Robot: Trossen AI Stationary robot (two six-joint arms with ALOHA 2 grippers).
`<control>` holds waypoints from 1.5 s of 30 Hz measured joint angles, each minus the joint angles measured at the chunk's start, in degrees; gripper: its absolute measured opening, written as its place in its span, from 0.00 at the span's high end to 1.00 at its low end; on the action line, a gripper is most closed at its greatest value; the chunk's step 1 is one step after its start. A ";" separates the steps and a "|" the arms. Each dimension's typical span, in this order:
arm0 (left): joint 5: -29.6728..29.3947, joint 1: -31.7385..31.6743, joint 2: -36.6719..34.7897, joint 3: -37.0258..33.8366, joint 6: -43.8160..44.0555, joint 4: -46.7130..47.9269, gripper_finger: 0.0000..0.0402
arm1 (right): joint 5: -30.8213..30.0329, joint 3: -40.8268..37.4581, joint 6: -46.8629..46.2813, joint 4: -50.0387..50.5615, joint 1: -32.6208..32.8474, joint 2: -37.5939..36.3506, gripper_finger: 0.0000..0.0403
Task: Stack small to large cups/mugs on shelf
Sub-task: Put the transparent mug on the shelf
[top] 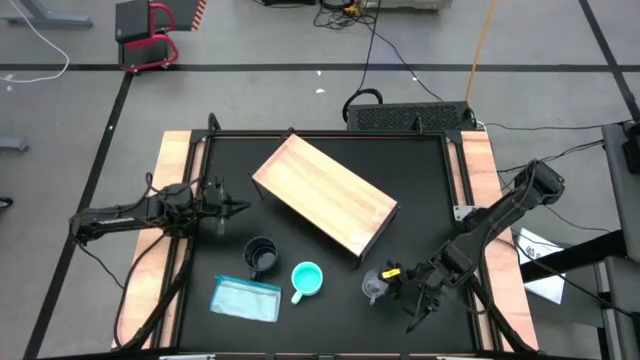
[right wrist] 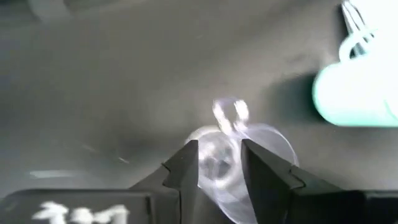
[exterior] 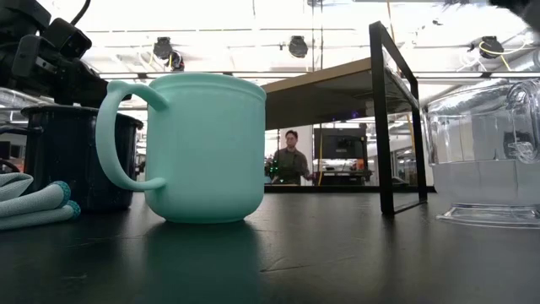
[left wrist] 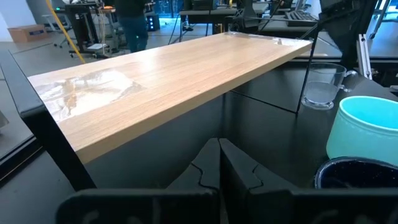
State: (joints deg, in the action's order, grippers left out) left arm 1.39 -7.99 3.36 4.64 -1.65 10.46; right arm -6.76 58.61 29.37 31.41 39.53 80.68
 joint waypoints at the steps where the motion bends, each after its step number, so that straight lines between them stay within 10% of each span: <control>1: 0.00 0.00 0.01 0.01 0.00 0.00 0.99 | -0.99 0.00 0.67 0.28 0.18 0.28 0.71; 45: 0.00 -0.02 0.00 0.02 0.00 -0.02 0.99 | -3.86 -0.04 0.25 0.44 -0.31 7.62 0.82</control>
State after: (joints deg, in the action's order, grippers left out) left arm 1.39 -8.00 3.36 4.66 -1.65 10.44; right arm -10.61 58.57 29.62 31.84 39.22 88.30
